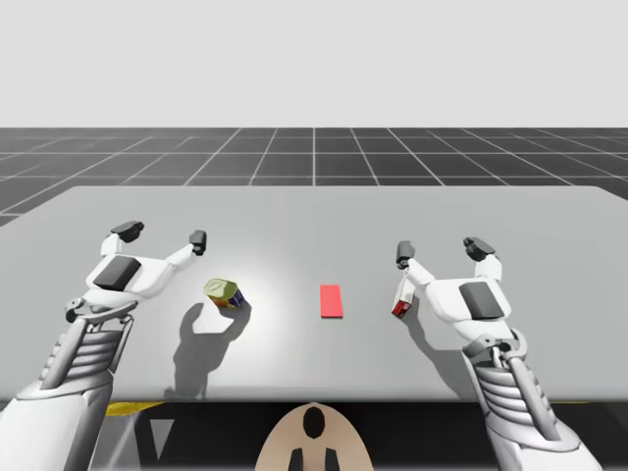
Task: Look at the card. If it is red, pick the object on the left. If it is green, pick the object on the right.
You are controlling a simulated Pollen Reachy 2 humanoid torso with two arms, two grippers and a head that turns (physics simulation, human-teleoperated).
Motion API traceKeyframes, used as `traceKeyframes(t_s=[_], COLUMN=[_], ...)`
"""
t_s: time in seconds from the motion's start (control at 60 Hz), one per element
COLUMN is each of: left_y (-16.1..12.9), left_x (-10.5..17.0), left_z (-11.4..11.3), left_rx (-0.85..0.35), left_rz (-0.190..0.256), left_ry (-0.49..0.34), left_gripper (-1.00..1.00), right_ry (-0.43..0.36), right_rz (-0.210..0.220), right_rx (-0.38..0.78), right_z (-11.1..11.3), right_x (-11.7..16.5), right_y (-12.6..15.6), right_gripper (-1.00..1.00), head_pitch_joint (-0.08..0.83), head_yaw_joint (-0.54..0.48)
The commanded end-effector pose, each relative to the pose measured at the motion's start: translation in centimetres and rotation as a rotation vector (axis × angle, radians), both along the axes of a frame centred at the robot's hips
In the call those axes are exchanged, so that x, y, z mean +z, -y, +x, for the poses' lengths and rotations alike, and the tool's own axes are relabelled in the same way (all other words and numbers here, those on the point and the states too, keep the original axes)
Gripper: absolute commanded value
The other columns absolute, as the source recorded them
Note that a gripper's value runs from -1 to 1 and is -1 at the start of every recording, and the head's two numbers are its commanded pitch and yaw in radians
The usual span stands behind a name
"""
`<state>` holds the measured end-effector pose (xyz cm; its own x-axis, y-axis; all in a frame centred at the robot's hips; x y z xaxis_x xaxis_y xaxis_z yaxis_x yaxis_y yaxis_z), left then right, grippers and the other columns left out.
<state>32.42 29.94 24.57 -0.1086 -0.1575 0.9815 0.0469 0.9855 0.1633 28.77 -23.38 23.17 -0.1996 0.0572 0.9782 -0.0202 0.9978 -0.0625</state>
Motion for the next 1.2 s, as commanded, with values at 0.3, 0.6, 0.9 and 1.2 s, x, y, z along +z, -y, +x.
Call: traceKeyframes(t_s=[0.3,0.6,0.9,1.2], left_y=[0.10,0.10,0.10,0.07], left_x=[0.01,-0.08,-0.02,-0.03], left_z=[-0.08,0.04,0.11,0.11], left_rx=[-0.006,-0.006,-0.009,-0.008], left_rz=[0.009,0.024,0.031,0.030], left_ry=[0.003,0.000,0.002,0.003], left_gripper=[-1.00,-1.00,-1.00,-1.00], right_ry=[0.010,0.008,0.018,0.025], right_rz=[-0.006,-0.026,-0.038,-0.045], right_rx=[-0.064,-0.066,-0.069,-0.068], right_z=[0.17,0.44,0.45,0.37], right_x=[-0.09,-0.48,-0.39,-0.31], right_y=[-0.27,-0.41,-0.38,-0.36], right_gripper=[-1.00,-1.00,-1.00,-1.00], head_pitch_joint=[0.173,0.438,0.634,0.702], head_yaw_joint=[0.00,-0.02,-0.04,-0.05])
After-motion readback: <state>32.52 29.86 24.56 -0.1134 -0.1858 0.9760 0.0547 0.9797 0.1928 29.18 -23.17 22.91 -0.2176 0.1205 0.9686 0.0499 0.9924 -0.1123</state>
